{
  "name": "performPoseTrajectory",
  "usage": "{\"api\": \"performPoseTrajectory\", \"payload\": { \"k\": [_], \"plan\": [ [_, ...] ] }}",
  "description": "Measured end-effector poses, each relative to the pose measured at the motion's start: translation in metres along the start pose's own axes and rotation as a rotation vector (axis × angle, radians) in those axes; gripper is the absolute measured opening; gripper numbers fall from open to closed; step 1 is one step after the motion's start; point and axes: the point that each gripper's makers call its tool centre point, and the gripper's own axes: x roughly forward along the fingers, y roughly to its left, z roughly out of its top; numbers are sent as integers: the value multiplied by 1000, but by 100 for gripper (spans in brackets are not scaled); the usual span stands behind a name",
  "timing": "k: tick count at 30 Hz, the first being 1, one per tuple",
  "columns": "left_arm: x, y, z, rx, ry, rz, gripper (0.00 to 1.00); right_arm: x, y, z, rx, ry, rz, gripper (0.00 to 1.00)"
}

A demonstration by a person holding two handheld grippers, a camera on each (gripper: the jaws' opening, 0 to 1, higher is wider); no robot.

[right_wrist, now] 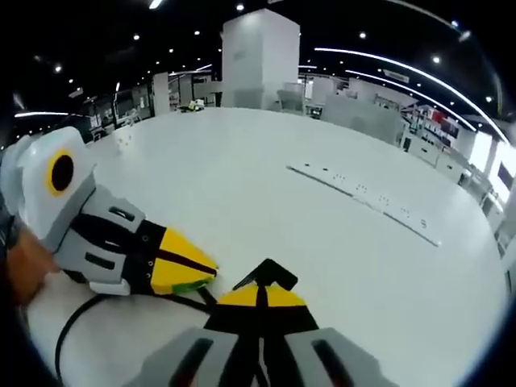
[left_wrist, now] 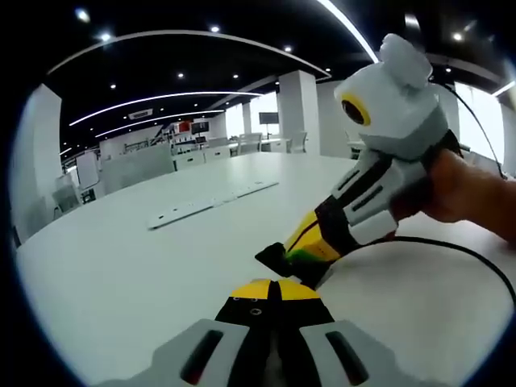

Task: Find the charging cable on the desk, coil it up and secure with Velcro.

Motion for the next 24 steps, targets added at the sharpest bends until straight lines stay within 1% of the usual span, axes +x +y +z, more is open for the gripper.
{"api": "performPoseTrajectory", "payload": {
  "k": [16,24],
  "plan": [
    [-3,-1,0,-2,1,0,1,8,-9,8,9,-37,-37,1],
    [-5,-1,-1,-2,1,3,1,12,-11,10,20,-30,-39,1]
  ]
}}
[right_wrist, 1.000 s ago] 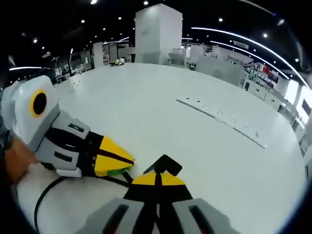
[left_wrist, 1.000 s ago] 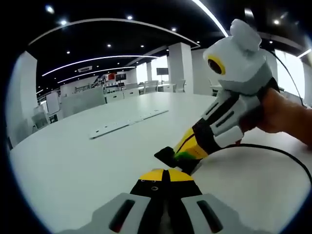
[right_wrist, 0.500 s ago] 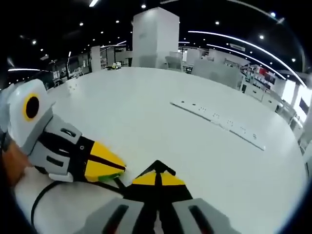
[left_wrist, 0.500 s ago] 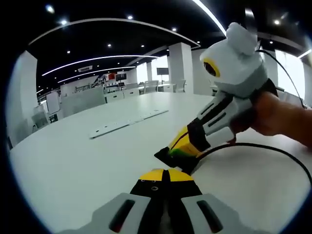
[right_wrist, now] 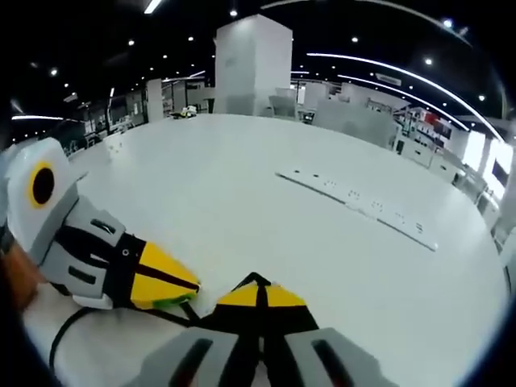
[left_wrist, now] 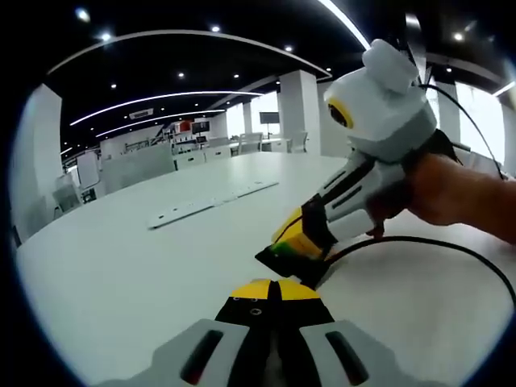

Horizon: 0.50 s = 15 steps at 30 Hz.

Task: Find the charging cable on the desk, coil it up and secure with Velcro.

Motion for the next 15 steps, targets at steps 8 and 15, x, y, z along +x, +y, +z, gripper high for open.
{"api": "performPoseTrajectory", "payload": {
  "k": [8,15],
  "plan": [
    [-1,0,0,4,1,0,1,2,-2,3,17,15,-12,1],
    [-1,1,-1,1,0,2,1,4,-4,4,18,17,-20,1]
  ]
}}
